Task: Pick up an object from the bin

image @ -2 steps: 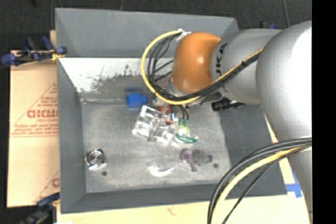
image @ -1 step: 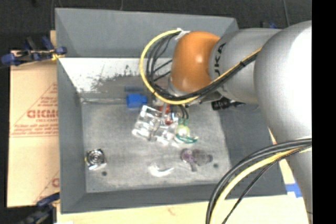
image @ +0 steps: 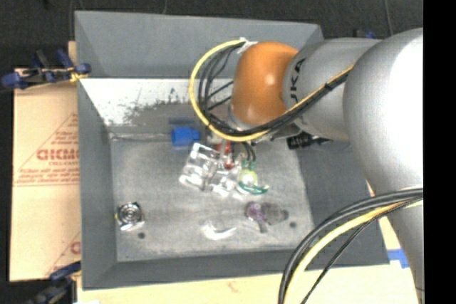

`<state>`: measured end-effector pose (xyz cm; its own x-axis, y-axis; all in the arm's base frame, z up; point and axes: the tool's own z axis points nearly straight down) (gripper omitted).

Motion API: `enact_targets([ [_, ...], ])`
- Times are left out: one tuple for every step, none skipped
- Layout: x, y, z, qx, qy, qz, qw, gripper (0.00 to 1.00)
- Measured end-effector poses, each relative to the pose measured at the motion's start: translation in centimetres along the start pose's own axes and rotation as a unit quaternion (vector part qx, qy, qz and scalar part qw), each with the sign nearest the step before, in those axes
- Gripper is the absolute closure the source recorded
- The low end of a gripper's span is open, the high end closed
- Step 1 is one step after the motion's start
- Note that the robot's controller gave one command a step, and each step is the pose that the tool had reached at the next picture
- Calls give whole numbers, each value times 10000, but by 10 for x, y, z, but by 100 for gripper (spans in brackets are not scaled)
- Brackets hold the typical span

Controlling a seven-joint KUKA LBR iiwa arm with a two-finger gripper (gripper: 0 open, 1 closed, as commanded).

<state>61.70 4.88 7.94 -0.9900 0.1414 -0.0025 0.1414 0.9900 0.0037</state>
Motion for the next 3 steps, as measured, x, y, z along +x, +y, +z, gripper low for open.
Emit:
enact_targets([
  [0,0,0,1,-2,9,10000,0],
  [-1,1,-2,-4,0,23,10000,100],
  [0,-1,-22,19,37,32,10000,100],
])
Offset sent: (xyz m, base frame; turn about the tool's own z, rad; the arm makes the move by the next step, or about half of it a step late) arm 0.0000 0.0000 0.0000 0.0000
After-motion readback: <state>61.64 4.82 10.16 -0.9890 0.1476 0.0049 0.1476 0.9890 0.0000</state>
